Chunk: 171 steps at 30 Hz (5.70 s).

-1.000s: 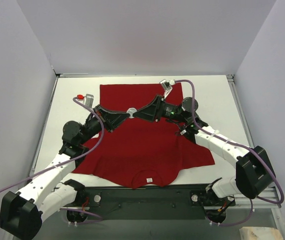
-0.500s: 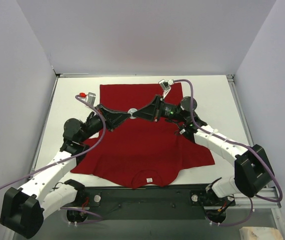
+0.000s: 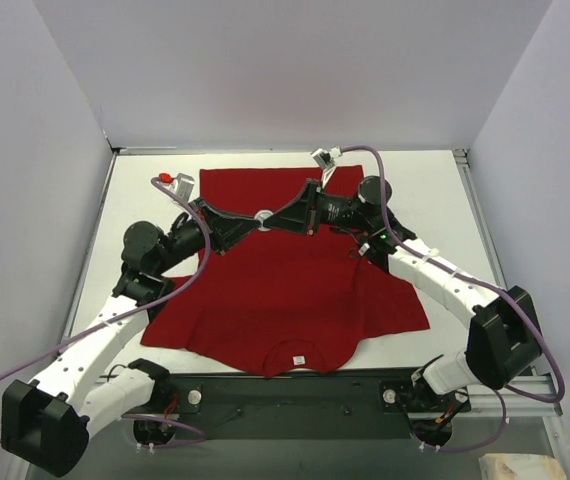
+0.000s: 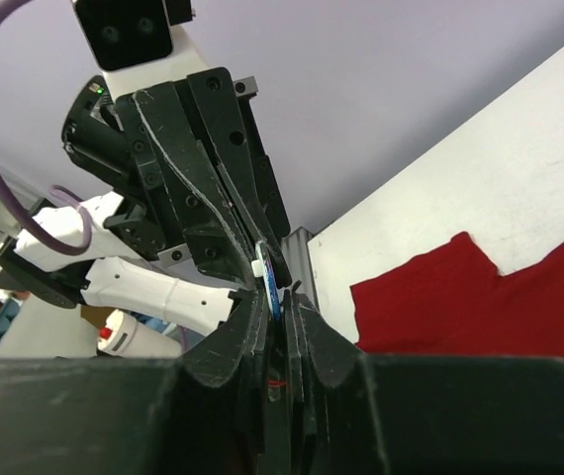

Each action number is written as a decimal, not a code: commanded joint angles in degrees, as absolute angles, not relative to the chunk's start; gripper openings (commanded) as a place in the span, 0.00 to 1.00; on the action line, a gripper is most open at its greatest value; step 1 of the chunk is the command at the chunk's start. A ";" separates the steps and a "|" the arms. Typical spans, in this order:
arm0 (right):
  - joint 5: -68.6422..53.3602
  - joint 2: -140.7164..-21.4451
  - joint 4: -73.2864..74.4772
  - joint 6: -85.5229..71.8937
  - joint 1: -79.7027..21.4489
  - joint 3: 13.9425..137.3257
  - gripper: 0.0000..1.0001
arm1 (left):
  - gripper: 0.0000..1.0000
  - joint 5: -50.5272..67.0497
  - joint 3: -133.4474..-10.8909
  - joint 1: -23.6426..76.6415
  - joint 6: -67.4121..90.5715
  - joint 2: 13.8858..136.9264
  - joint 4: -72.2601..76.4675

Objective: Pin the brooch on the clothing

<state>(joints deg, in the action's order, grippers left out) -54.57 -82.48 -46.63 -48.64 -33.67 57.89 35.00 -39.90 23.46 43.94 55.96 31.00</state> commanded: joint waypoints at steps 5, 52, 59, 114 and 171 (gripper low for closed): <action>-51.16 -84.81 -21.91 -33.59 -36.65 66.00 0.00 | 0.00 42.27 -49.13 24.78 37.09 56.86 25.49; -41.13 -60.66 -12.30 -13.79 -34.46 57.40 0.99 | 0.00 49.75 -50.71 24.17 28.31 56.78 21.63; -44.39 -60.03 -16.08 -19.50 -28.39 55.81 1.00 | 0.00 41.76 -50.63 23.99 24.00 55.28 14.95; -26.98 -79.10 -1.76 -24.08 -23.47 54.41 1.00 | 0.00 -30.92 -52.03 39.11 13.36 79.01 -18.28; -23.20 -78.58 -1.05 -28.48 -14.24 48.69 1.00 | 0.00 -53.09 -73.47 54.93 37.08 116.80 -55.10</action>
